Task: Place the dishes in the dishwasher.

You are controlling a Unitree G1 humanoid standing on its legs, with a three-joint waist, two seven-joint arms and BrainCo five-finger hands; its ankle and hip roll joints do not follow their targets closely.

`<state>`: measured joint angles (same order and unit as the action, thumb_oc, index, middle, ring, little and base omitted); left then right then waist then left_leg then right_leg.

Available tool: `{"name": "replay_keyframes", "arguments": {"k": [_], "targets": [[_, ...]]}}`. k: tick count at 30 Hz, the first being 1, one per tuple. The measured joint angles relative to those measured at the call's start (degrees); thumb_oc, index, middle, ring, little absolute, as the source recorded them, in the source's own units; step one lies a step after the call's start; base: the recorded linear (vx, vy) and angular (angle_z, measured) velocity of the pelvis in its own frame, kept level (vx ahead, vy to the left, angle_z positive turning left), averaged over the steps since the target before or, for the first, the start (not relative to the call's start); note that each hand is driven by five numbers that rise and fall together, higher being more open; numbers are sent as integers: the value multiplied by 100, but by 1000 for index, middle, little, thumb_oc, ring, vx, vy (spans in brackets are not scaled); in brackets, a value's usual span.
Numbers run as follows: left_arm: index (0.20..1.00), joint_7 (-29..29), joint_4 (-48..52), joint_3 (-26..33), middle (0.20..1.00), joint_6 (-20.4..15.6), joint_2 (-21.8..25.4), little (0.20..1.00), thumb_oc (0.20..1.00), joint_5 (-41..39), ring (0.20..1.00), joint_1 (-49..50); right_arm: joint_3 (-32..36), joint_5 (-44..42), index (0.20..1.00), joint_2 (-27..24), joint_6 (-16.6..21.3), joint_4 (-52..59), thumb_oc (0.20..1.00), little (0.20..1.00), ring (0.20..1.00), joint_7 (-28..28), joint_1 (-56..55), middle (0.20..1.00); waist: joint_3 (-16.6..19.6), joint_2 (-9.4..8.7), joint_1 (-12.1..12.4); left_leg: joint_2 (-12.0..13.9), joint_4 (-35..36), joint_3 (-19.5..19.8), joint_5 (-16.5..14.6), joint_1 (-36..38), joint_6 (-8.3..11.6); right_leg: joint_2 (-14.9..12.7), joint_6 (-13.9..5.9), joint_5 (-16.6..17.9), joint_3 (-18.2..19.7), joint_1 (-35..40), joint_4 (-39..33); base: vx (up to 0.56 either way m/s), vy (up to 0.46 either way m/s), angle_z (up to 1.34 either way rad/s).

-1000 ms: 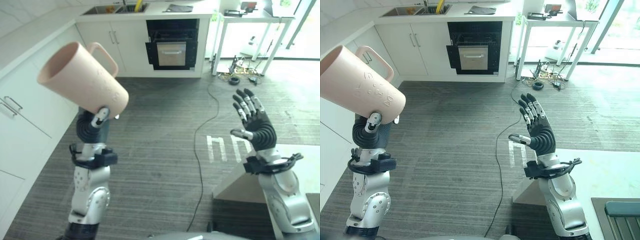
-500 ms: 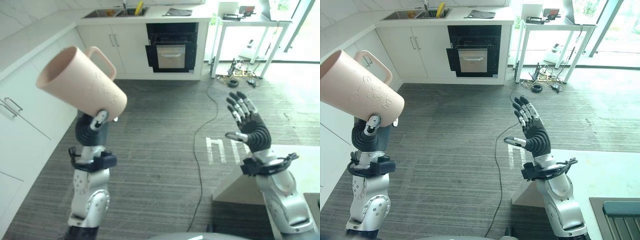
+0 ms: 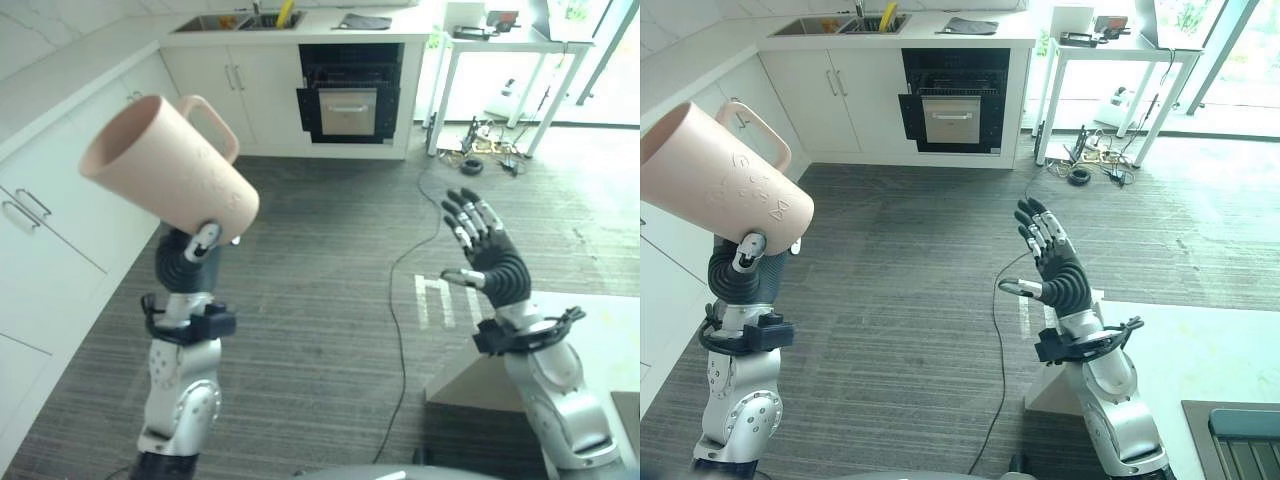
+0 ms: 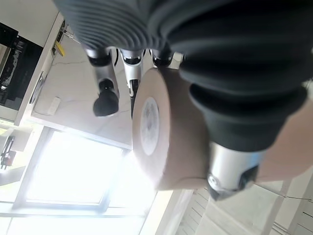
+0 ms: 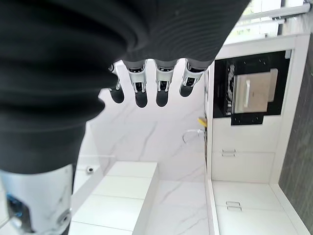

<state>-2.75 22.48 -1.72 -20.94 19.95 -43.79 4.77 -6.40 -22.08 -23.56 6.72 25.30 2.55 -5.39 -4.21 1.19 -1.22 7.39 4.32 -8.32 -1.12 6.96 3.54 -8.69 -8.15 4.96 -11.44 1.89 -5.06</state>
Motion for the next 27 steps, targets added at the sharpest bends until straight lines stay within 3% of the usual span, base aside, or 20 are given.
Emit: {"name": "replay_keyframes", "arguments": {"k": [1, 2, 4, 5, 6, 7, 8, 9, 10, 11, 12, 13, 15, 17, 18, 20, 23, 25, 26, 27], "targets": [[200, -1, -5, -24, 200, 4, 3, 200, 200, 3, 200, 43, 0, -86, 1000, 5, -1, -16, 1000, 1000, 1000, 2, -5, 1000, -1, -3, 0, 13, -107, -21, -29, -35, -47, 9, 2, -21, 15, -12, 2, 87, -171, -10], [200, -15, -39, -13, 200, 1, 10, 200, 200, 3, 200, 185, 13, -170, 1000, 42, 8, -104, 1000, 1000, 1000, 11, -54, 1000, -13, -63, -1, 16, -531, -19, -125, -236, -197, 22, 56, -112, 176, -98, 62, 57, -197, -14], [200, -16, -152, 85, 200, -12, 2, 200, 200, -2, 200, 503, 74, -191, 1000, 39, 12, -236, 1000, 1000, 1000, 13, -259, 1000, -36, -170, 1, 79, -1578, 18, -168, -806, -271, 90, 244, -356, 456, -368, 471, 32, -192, -14], [200, -31, -224, 197, 200, -27, 36, 200, 200, -2, 200, 633, 120, -262, 1000, 43, 12, -288, 1000, 1000, 1000, 32, -271, 1000, -150, -223, 22, 170, -2462, 85, -134, -1295, -212, 160, 516, -737, 471, -766, 1357, 81, -87, -6], [200, -39, -216, 386, 200, -31, 177, 200, 200, -4, 200, 721, 265, -287, 1000, 84, 36, -272, 1000, 1000, 1000, 59, -338, 1000, -338, -458, 35, 229, -3898, 223, 275, -2085, 309, 228, 831, -1359, 462, -1302, 2611, 193, 45, 4], [200, -62, -306, 459, 200, -74, 172, 200, 200, -6, 200, 850, 406, -281, 1000, 63, 58, -291, 1000, 1000, 1000, 95, -443, 1000, -443, -568, -24, 132, -4705, 552, 482, -2619, 341, 221, 884, -1696, 560, -1353, 2837, 214, 98, 3], [200, -66, -463, 419, 200, -70, 72, 200, 200, -6, 200, 1025, 557, -281, 1000, 73, 90, -380, 1000, 1000, 1000, 92, -586, 1000, -510, -512, 5, 41, -4881, 721, 190, -2878, 64, 249, 901, -1718, 572, -1331, 2760, 278, 165, -18], [200, -62, -528, 409, 200, -63, 3, 200, 200, -6, 200, 1153, 652, -283, 1000, 92, 129, -458, 1000, 1000, 1000, 57, -670, 1000, -542, -483, -4, -65, -3650, 381, -64, -2803, -227, 287, 863, -1597, 582, -1206, 2342, 328, 261, -57], [200, -151, -525, 408, 200, -73, -2, 200, 200, -3, 200, 963, 693, -298, 1000, 79, 153, -413, 1000, 1000, 1000, 47, -682, 1000, -617, -361, -63, -89, -2097, -179, -66, -2445, -264, 327, 844, -1086, 351, -780, 1577, 589, 504, -58], [200, -220, -570, 419, 200, -174, -3, 200, 200, -4, 200, 882, 744, -413, 1000, 32, 241, -389, 1000, 1000, 1000, 76, -827, 1000, -619, -201, -301, -29, -916, -424, -69, -2098, -262, 437, 746, -937, 128, -394, 964, 689, 625, -43], [200, -244, -588, 431, 200, -186, -4, 200, 200, -3, 200, 844, 810, -414, 1000, 6, 272, -394, 1000, 1000, 1000, 84, -873, 1000, -645, -126, -361, 21, -440, -494, -68, -2045, -262, 467, 687, -894, 131, -317, 790, 675, 601, -11], [200, -260, -814, 388, 200, -318, -21, 200, 200, -1, 200, 747, 800, -383, 1000, -134, 288, -434, 1000, 1000, 1000, 88, -858, 1000, -630, 5, -428, 81, 77, -311, -84, -2108, -213, 517, 645, -906, 157, -272, 603, 631, 538, -14], [200, -143, -1347, 340, 200, -282, -219, 200, 200, -18, 200, 308, 717, -386, 1000, -370, 273, -404, 1000, 1000, 1000, 143, -659, 1000, -740, -30, -335, 32, -277, -111, -79, -2057, -253, 368, 604, -892, 297, 50, 525, 529, 397, -22], [200, -186, -983, 313, 200, -318, -201, 200, 200, -7, 200, 319, 934, -397, 1000, -298, 414, 47, 1000, 1000, 1000, 223, -1001, 1000, -603, -202, -190, -250, -1444, -146, -164, -1878, -370, -3, 296, -1137, 288, 403, 631, 429, 270, -24], [200, -205, -766, 308, 200, -306, -180, 200, 200, -7, 200, 372, 1016, -406, 1000, -276, 499, 247, 1000, 1000, 1000, 221, -1162, 1000, -439, -130, -157, -340, -1283, -37, -124, -1762, -364, 2, 152, -1278, 342, 470, 629, 432, 285, -10], [200, -258, -558, 304, 200, -220, -101, 200, 200, -8, 200, 305, 870, -393, 1000, 69, 503, 426, 1000, 1000, 1000, 207, -1246, 1000, -319, -494, -103, -809, -1187, -11, -43, -1527, -527, -398, -19, -1339, 365, 641, 929, 316, 249, 36], [200, -303, -546, 302, 200, 69, 14, 200, 200, -9, 200, 99, 629, -245, 1000, 289, 475, 447, 1000, 1000, 1000, 73, -810, 1000, -302, -525, 86, -1090, -936, 382, -32, -1191, -789, -650, 135, -1330, 403, -24, 2831, 319, 279, 75], [200, -334, -471, 413, 200, 203, 102, 200, 200, -9, 200, 121, 656, -145, 1000, 369, 401, 395, 1000, 1000, 1000, -91, -514, 1000, -299, -531, 390, -1264, -1105, 449, -194, -1006, -926, -726, 240, -764, 544, -395, 3890, 341, 328, 61], [200, -347, -417, 406, 200, 230, 146, 200, 200, -7, 200, 158, 656, -110, 1000, 505, 374, 278, 1000, 1000, 1000, -126, -425, 1000, -305, -511, 478, -1311, -1289, 460, -236, -937, -953, -785, 346, -233, 619, -605, 4437, 330, 279, 43], [200, -363, -276, 391, 200, 257, 138, 200, 200, -5, 200, 235, 609, -36, 1000, 500, 349, 220, 1000, 1000, 1000, -141, -423, 1000, -339, -382, 534, -1281, -1316, 481, -327, -753, -1237, -781, 407, -201, 634, -905, 5089, 330, 189, 2]]}}
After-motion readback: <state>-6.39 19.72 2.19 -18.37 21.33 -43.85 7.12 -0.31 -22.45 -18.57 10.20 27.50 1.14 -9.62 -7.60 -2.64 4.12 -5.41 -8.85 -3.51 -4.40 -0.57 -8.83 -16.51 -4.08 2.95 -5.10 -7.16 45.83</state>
